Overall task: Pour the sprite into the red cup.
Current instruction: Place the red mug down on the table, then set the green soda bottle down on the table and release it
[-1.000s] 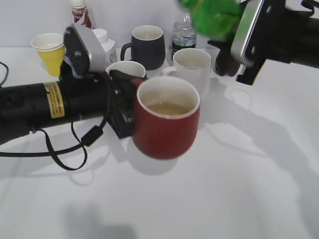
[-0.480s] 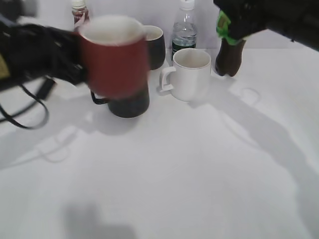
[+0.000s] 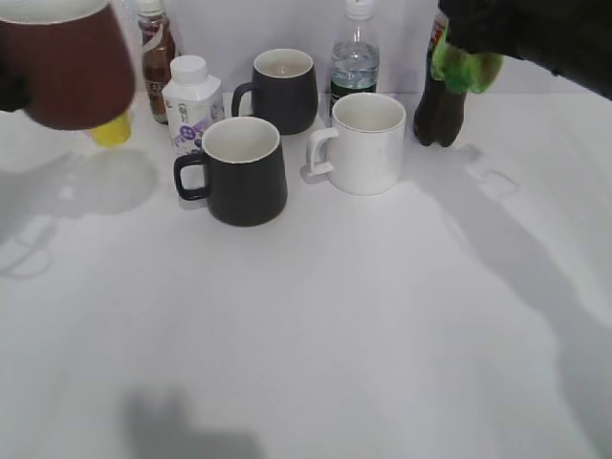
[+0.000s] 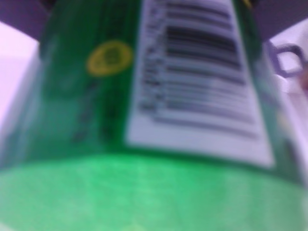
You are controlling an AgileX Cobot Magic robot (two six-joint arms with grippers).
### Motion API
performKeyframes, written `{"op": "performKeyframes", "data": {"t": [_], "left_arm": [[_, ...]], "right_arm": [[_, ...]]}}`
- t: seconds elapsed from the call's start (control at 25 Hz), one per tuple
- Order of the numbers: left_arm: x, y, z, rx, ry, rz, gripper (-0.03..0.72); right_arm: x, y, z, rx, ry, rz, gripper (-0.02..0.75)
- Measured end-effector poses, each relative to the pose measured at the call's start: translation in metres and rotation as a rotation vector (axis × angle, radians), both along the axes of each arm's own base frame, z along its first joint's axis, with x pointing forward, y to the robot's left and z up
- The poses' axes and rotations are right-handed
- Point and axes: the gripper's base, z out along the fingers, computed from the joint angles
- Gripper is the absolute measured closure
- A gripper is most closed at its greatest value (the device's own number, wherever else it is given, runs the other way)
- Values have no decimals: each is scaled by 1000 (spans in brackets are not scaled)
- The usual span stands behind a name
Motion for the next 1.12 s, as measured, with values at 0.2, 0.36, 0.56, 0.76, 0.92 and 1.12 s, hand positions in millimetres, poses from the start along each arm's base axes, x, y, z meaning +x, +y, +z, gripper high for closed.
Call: {"op": "performKeyframes", "data": {"t": [0.2,0.36,0.56,0.76,0.92,1.12], "left_arm": [[8,17,-12,-26,43,74,610],[19,21,-39,-41,122,93,610],[33,21,-69,-65,117,85,610],[43,23,-96,-58,101,102,610],[47,22,-117,-56,94,91,610],[50,23,-141,-44,75,95,610]], "right_arm": [[1,-9,-9,46,85,-94,337],[-5,-13,-22,0,114,-127,337],[-10,-15,-44,-71,167,-126,337],[-4,-13,-65,-101,178,-123,337],[1,-12,-73,-111,137,-122,337],[2,-12,-75,-111,130,-126,337]]}}
